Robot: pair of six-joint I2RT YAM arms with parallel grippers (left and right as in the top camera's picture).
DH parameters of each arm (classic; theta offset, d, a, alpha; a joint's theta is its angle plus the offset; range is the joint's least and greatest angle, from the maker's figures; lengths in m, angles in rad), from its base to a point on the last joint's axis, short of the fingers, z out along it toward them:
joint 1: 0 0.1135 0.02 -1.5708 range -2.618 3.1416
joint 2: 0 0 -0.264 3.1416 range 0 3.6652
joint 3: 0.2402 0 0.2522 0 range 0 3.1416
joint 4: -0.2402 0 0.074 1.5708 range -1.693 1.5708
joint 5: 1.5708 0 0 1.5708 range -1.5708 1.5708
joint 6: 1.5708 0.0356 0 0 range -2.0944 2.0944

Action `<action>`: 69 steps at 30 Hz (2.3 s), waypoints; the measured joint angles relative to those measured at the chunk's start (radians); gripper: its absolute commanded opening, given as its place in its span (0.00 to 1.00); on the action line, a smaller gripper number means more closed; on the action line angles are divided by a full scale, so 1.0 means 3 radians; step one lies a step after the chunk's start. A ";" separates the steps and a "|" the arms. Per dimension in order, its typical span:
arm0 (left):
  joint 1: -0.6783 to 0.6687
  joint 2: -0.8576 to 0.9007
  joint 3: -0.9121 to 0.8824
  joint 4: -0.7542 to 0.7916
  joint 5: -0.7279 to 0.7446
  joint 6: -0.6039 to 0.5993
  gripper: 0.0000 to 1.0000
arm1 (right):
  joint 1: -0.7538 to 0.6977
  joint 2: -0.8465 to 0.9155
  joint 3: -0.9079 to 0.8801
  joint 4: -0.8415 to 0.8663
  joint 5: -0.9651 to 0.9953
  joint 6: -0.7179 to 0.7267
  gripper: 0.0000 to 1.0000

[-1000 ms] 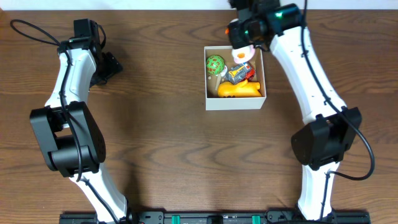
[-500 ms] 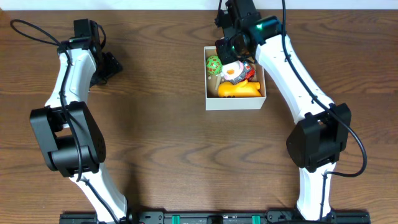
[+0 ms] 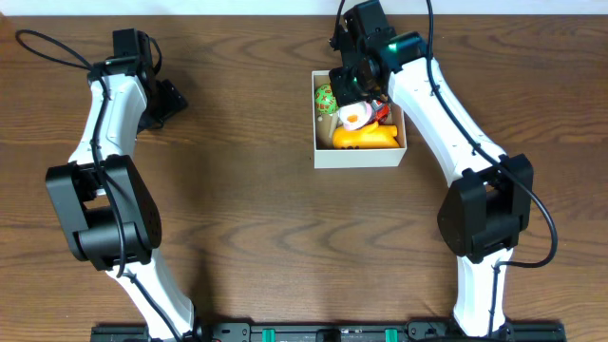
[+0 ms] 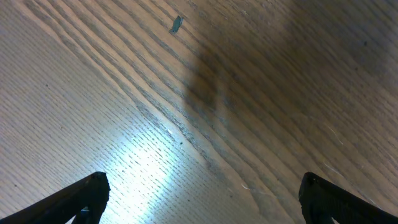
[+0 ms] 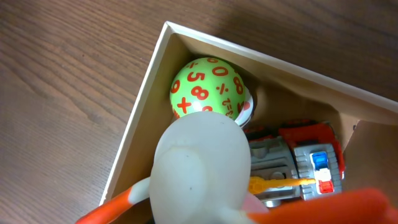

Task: Pack container
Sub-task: 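Push the white duck down into the box with the right gripper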

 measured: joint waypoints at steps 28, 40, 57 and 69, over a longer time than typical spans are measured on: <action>0.0000 0.0000 0.0000 -0.0001 0.0000 0.0000 0.98 | 0.0205 0.0000 -0.0046 -0.0010 -0.0033 0.0097 0.01; 0.0000 0.0001 0.0000 0.0000 0.0000 0.0000 0.98 | 0.0205 0.0000 -0.0378 0.0004 -0.0037 0.0104 0.72; 0.0000 0.0000 0.0000 -0.0001 0.0000 0.0000 0.98 | 0.0144 0.0000 -0.0381 0.0261 0.0151 -0.0019 0.28; 0.0000 0.0001 0.0000 -0.0001 0.0000 0.0000 0.98 | 0.0135 0.0000 -0.0357 -0.0018 -0.0221 -0.0008 0.01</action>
